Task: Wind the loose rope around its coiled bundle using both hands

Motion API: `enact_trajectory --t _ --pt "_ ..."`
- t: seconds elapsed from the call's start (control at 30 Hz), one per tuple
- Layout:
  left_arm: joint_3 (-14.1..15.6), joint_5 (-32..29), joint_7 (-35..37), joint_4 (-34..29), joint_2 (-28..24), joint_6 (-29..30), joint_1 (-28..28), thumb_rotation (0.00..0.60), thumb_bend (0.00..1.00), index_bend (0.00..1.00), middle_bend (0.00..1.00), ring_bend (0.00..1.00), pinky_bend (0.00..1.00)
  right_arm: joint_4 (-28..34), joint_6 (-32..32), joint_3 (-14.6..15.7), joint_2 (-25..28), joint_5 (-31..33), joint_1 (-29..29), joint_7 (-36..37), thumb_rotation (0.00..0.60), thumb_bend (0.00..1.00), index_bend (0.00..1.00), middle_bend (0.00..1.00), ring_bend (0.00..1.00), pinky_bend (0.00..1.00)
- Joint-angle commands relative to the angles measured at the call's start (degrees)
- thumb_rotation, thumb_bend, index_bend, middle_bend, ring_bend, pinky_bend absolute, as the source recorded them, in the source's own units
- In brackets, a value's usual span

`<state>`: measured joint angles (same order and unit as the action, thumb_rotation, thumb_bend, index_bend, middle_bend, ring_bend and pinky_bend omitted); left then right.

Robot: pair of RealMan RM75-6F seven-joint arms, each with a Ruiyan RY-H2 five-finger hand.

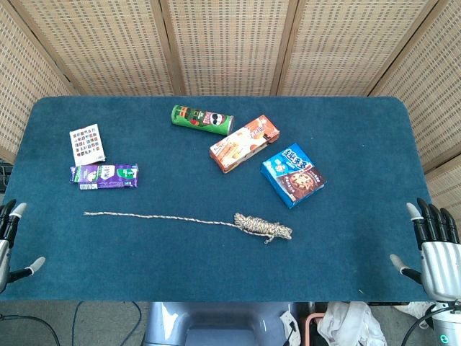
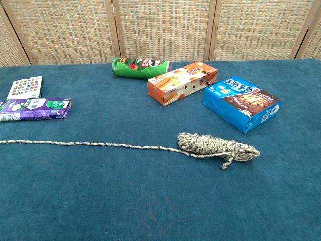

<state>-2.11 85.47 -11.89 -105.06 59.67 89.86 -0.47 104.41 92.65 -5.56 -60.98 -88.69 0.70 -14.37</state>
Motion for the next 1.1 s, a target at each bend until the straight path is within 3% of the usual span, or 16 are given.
enact_trajectory --t 0.03,0.47,0.7,0.8,0.97,1.1 --pt "-0.04 -0.21 0.07 0.08 -0.01 -0.09 0.0 0.6 0.0 0.0 0.0 0.0 0.0 0.0 -0.11 0.07 -0.03 -0.06 0.03 -0.05 0.6 0.0 0.0 0.0 0.0 0.0" --pt "-0.76 -1.64 -0.4 0.48 0.54 -1.37 -0.86 0.6 0.0 0.0 0.0 0.0 0.0 0.21 -5.04 1.21 -1.18 -2.81 3.05 0.7 0.6 0.0 0.0 0.0 0.0 0.0" --pt "-1.24 -2.47 -0.41 0.28 0.73 -1.55 -1.14 0.6 0.0 0.0 0.0 0.0 0.0 0.5 -19.35 -0.05 -3.22 -4.77 13.51 3.48 0.6 0.0 0.0 0.0 0.0 0.0" --pt "-1.51 -3.18 -0.53 0.42 0.89 -1.8 -1.31 0.6 0.0 0.0 0.0 0.0 0.0 -0.25 -25.82 -1.13 -6.35 -4.71 18.79 3.93 0.6 0.0 0.01 0.01 0.0 0.08" --pt "-2.02 -4.92 -0.95 0.73 1.11 -2.97 -1.91 0.6 0.0 0.0 0.0 0.0 0.0 -1.95 -35.41 -3.49 -11.67 0.76 25.96 4.27 0.6 0.0 0.08 0.11 0.0 0.2" --pt "-2.39 -6.14 -1.27 0.93 1.16 -3.83 -2.39 0.6 0.0 0.0 0.0 0.0 0.0 -4.6 -40.57 -4.41 -16.16 6.89 29.84 -2.32 0.6 0.0 0.1 0.14 0.0 0.23"
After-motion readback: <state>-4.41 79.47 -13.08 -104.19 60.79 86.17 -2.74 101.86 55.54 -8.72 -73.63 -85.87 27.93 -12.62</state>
